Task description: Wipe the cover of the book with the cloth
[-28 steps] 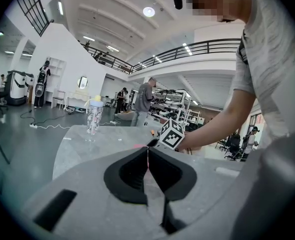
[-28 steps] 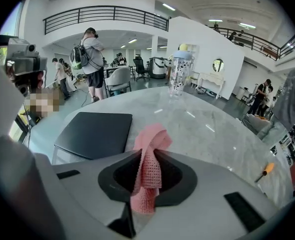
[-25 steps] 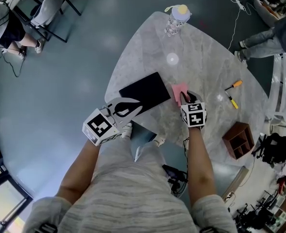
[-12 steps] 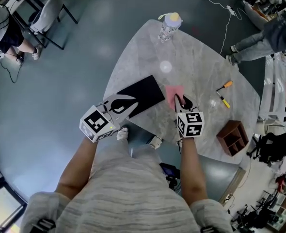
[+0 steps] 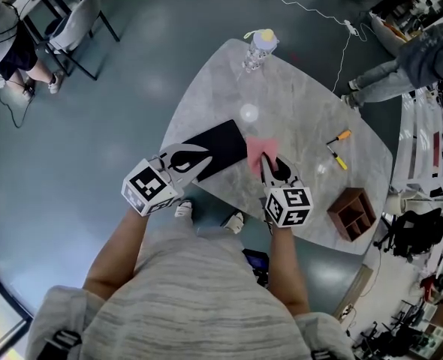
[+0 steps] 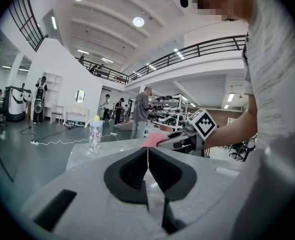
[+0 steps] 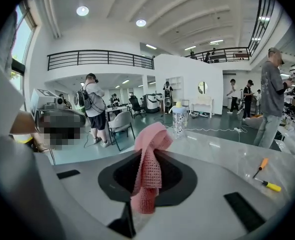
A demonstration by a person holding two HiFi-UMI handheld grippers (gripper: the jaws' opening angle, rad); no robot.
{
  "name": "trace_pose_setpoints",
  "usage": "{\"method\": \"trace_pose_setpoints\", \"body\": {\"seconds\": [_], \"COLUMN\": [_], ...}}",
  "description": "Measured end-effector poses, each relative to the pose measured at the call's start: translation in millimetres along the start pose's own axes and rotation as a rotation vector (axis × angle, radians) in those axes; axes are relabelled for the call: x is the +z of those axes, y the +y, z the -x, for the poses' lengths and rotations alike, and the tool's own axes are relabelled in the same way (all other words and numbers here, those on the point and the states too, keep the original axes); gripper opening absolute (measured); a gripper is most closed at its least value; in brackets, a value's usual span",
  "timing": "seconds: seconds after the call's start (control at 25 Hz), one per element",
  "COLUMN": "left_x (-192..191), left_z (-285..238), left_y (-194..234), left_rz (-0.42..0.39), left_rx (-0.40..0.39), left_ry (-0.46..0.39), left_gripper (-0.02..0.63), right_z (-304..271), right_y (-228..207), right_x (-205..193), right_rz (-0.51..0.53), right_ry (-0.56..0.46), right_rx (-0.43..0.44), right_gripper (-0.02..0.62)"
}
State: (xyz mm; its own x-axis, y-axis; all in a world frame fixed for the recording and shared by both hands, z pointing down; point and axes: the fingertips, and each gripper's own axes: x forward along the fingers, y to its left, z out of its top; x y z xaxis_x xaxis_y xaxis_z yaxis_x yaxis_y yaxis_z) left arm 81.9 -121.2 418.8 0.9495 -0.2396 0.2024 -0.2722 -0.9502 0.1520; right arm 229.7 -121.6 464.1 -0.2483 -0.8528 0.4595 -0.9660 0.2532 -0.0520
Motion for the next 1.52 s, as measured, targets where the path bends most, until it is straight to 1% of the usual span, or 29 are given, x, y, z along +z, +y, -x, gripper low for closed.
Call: {"method": "trace_pose_setpoints", "body": {"seconds": [0.32, 0.72, 1.16, 1.52], "left_x": [14.9, 24.2, 30.9, 26.5], "left_z": [12.2, 27.4, 33.1, 41.9], "left_y": [-11.0, -32.4, -37.4, -40.3], "left_rz": [-0.032, -0.052, -0.08, -0.076], "left_rx": [-0.012, -0.038, -0.056, -0.067], "left_ry": [-0.026, -0.048, -0.062, -0.058], "left_gripper": [0.017, 0.017, 0.017, 0.017], "right_z": [29.4, 57.4, 64.9, 66.1], "right_y": [43.0, 85.8, 123.1, 136.3], "right_x": [26.4, 36.5, 29.7, 25.9], "right_rz": [-0.013, -0.016, -0.007, -0.001], "right_ry": [-0.091, -0.143, -0.139, -0.126], "right_rx": [0.082, 0.14, 0.209, 0.219], "right_gripper": [0.049, 0.049, 0.048, 0.048]}}
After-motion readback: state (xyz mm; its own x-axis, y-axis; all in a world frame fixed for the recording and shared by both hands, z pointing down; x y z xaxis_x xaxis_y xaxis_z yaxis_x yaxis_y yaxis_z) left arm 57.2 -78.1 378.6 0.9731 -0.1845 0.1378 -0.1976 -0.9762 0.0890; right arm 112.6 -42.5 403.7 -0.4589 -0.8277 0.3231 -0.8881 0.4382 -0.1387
